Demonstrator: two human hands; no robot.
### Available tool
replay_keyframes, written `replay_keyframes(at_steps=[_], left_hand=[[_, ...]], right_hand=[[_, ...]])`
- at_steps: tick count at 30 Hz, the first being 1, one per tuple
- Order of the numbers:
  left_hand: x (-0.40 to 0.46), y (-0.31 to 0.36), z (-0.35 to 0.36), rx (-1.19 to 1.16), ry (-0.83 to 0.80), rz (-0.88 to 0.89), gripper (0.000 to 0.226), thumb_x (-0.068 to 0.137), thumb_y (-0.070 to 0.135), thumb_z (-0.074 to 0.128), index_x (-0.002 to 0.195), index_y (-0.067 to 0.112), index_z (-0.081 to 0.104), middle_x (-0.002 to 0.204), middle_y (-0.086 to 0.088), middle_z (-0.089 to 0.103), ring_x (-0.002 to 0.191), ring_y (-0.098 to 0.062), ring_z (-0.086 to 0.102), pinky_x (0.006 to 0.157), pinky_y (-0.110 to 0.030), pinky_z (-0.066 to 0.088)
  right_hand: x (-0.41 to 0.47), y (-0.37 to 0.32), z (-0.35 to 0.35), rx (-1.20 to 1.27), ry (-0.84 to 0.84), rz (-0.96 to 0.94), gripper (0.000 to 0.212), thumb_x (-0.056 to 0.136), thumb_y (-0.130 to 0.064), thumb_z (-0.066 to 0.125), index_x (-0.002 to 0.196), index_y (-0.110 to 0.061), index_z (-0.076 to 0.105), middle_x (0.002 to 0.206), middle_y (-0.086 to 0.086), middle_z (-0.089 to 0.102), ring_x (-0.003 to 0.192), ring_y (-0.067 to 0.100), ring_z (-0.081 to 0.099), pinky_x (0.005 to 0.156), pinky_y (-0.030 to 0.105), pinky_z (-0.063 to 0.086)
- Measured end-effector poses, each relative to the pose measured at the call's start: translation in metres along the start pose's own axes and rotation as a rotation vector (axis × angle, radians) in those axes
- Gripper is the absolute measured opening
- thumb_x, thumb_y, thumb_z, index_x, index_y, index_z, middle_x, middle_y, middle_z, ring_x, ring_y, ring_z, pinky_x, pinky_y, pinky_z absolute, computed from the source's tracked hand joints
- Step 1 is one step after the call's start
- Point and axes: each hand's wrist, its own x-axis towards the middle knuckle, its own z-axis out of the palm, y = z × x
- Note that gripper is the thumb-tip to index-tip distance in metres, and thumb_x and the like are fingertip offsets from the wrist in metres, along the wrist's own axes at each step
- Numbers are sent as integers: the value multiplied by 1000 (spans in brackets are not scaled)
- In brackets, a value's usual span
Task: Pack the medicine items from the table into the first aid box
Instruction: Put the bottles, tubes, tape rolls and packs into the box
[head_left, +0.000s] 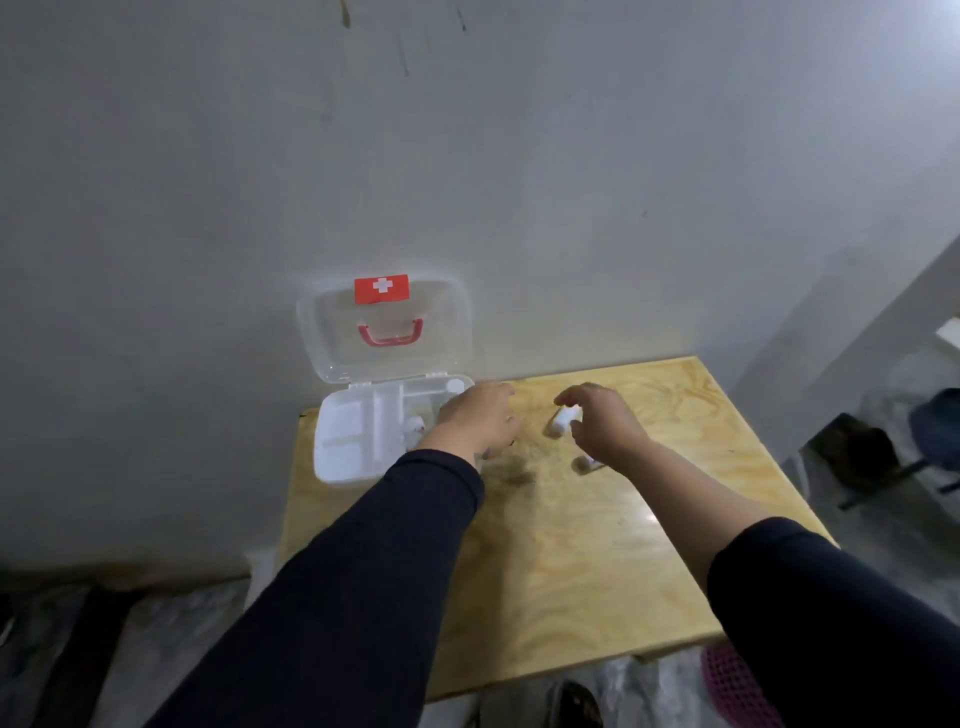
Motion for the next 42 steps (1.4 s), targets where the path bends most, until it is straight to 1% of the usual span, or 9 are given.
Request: replay_keyframes(at_steps=[4, 10, 14, 17, 20, 24, 29, 35, 42], left_hand=[[16, 21, 26, 21, -94, -6, 50, 98, 30, 46, 146, 17, 38, 149, -4, 43, 132, -27, 46, 103, -41, 44], [37, 29, 57, -19, -122, -93, 52, 97, 33, 48, 146, 19, 38, 146, -6, 47, 129, -30, 49, 102, -42, 45], [49, 26, 71, -8, -138, -172, 51, 96, 35, 49, 144, 19, 42, 144, -6, 50, 128, -29, 50, 101, -43, 46], [56, 26, 76, -3, -136, -212, 52, 97, 35, 48, 147, 22, 39, 146, -5, 48, 130, -29, 49, 101, -43, 46], [62, 26, 80, -36, -130, -237, 53, 96, 35, 49, 147, 23, 39, 145, -4, 50, 128, -29, 51, 101, -44, 47], [65, 28, 84, -64, -116, -274, 52, 95, 36, 49, 145, 25, 42, 140, -5, 54, 123, -29, 55, 98, -44, 49], [67, 34, 81, -83, -115, -311, 51, 95, 36, 48, 144, 23, 42, 142, -4, 53, 123, -29, 54, 98, -44, 49], [69, 44, 58, -76, -37, -285, 45, 97, 32, 48, 141, 19, 47, 142, -4, 52, 126, -28, 52, 101, -40, 47], [52, 43, 0, -124, 172, -291, 44, 97, 28, 49, 140, 19, 49, 143, -2, 52, 126, -26, 53, 102, -38, 46]], right_hand=[[-7, 49, 6, -213, -179, 7, 45, 84, 1, 51, 125, -16, 56, 129, 6, 56, 117, 25, 54, 91, 36, 49], [9, 79, 21, -397, -191, -218, 50, 86, 0, 50, 134, -15, 45, 135, 9, 48, 127, 28, 40, 96, 38, 45], [37, 84, 19, -497, -268, -337, 64, 89, -2, 50, 145, -17, 26, 158, 7, 16, 148, 25, 10, 117, 42, 23], [62, 82, 15, -668, -355, -423, 67, 91, -8, 49, 148, -21, 17, 161, 1, 5, 149, 21, -2, 120, 49, 10], [82, 79, 14, -674, -413, -480, 62, 92, -15, 50, 146, -26, 24, 154, -1, 28, 145, 18, 18, 118, 47, 14], [92, 76, 13, -632, -436, -504, 57, 91, -10, 48, 141, -31, 34, 136, 1, 50, 126, 23, 45, 96, 38, 41], [93, 78, 13, -623, -381, -512, 49, 93, -24, 50, 140, -30, 37, 131, 4, 53, 121, 26, 48, 95, 38, 40], [92, 66, -12, -337, -334, -382, 57, 89, -30, 58, 142, -23, 38, 129, 9, 50, 112, 31, 55, 88, 36, 47], [83, 15, -57, -169, -226, -324, 56, 85, -31, 62, 138, -19, 44, 123, 13, 56, 112, 30, 55, 90, 34, 46]])
